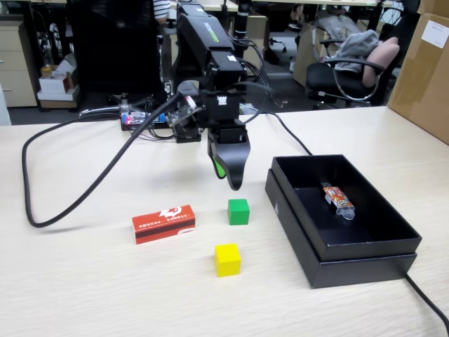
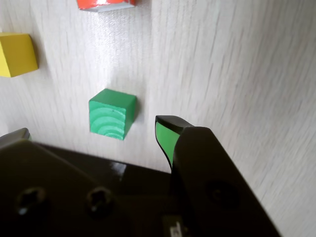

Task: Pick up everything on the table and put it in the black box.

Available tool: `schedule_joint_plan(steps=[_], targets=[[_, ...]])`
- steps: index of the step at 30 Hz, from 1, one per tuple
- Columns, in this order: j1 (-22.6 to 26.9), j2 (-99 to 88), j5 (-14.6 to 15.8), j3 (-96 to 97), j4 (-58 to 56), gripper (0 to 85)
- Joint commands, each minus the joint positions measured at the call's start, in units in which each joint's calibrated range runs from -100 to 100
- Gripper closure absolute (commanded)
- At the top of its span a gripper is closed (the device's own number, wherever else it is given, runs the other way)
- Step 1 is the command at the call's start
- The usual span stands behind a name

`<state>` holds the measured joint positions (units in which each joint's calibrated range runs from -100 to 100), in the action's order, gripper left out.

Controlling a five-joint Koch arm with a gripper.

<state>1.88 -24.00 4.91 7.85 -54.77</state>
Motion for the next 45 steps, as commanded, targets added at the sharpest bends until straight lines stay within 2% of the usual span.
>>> schedule_joint_plan(steps=[1,10,26,33,38,45], targets=[[0.44,2.95,0.29,-7.40,-0.31,38.2],[1.76,9.14,0.73,-10.57,-0.31,38.2],[0.78,16.95,0.83,-8.67,-0.31,40.8],[0.24,20.62,1.12,-10.76,-0.31,55.2],[-0.39,20.85,1.12,-13.20,-0.31,74.7],[-0.78,14.65,0.98,-11.75,-0.39,76.5]])
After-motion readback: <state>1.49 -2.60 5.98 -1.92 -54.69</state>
